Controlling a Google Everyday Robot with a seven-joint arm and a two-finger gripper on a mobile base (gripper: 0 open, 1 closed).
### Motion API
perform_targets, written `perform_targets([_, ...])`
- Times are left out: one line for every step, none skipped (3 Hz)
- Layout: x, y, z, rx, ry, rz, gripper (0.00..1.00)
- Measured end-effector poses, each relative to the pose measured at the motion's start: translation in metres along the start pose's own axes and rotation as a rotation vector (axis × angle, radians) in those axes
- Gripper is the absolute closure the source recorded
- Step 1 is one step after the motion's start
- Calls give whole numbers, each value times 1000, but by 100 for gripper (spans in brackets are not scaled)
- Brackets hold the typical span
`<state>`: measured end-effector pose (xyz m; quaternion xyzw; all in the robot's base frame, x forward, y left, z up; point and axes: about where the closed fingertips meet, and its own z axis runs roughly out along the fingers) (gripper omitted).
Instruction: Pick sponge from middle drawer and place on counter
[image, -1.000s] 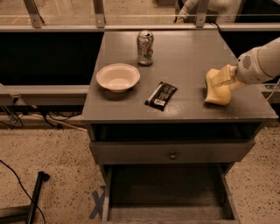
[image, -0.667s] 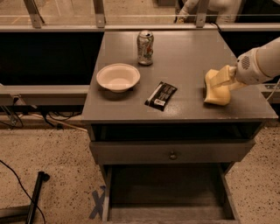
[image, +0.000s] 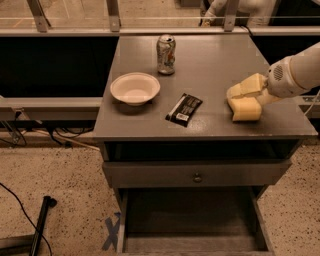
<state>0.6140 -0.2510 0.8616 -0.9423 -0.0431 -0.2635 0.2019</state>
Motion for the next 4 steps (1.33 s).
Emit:
perform_targets([0, 0, 1, 1, -1, 0, 0])
perform_targets([9, -2, -22, -29, 70, -19, 0])
perform_targets([18, -10, -62, -93, 168, -60, 0])
perform_targets([20, -11, -67, -98, 181, -63, 0])
